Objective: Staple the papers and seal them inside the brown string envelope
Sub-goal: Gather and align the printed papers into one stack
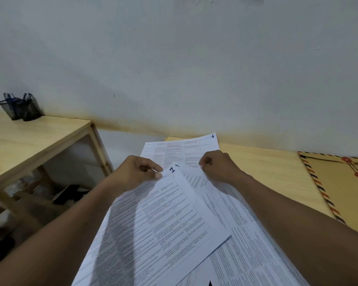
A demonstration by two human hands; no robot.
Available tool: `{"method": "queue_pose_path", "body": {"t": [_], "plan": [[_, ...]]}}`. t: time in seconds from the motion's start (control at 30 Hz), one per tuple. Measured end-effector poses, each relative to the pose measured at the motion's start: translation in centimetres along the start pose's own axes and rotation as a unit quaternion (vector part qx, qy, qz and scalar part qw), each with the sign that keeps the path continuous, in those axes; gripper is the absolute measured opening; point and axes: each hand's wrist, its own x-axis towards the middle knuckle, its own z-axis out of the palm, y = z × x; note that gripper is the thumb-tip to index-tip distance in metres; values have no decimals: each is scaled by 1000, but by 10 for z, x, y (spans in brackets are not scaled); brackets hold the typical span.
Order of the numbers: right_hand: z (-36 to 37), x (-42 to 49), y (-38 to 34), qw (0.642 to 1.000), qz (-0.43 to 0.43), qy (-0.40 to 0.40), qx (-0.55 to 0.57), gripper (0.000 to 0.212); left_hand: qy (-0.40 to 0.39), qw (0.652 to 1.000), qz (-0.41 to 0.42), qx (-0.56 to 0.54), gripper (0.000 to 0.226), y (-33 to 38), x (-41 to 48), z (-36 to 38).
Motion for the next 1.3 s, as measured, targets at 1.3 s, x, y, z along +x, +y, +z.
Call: {"method": "queue_pose_path", "body": {"t": [1.3], "plan": [[-43, -33, -8, 997, -71, -7, -42, 19, 3, 997, 49, -59, 11, 24, -24, 46]]}}
